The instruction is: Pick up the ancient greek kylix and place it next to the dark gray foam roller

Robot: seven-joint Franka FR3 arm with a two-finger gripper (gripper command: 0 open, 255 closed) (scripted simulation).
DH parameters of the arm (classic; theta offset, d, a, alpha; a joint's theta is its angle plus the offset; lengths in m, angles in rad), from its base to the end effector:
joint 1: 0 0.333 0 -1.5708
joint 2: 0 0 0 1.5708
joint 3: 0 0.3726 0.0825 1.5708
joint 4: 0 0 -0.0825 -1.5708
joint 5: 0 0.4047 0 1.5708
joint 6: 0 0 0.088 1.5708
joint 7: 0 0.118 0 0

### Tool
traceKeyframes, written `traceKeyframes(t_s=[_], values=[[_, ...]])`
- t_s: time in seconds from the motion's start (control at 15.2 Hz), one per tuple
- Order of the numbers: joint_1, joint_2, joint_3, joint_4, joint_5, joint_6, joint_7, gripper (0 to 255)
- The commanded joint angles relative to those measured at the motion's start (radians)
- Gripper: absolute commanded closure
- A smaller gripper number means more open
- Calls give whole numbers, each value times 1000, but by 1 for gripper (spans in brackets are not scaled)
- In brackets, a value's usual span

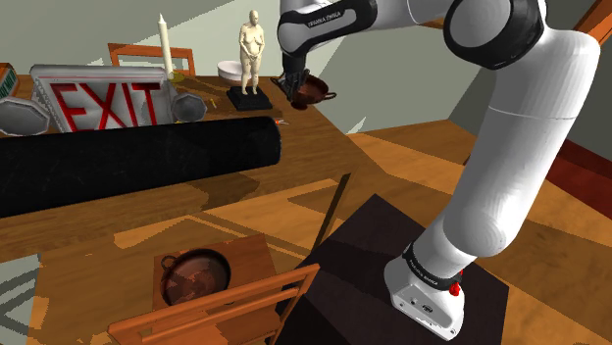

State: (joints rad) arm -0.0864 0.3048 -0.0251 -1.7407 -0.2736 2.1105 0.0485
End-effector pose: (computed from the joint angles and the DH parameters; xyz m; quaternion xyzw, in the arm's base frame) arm 0.6789 -0.0896 0.4421 0.9918 -0.0124 0.0282 0.1239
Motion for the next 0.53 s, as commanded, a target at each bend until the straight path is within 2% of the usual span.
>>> traceKeyframes(t_s=[0.0, 0.46], values=[[2, -10, 2, 18, 3, -27, -5, 255], [3, -33, 4, 79, 13, -109, -26, 255]])
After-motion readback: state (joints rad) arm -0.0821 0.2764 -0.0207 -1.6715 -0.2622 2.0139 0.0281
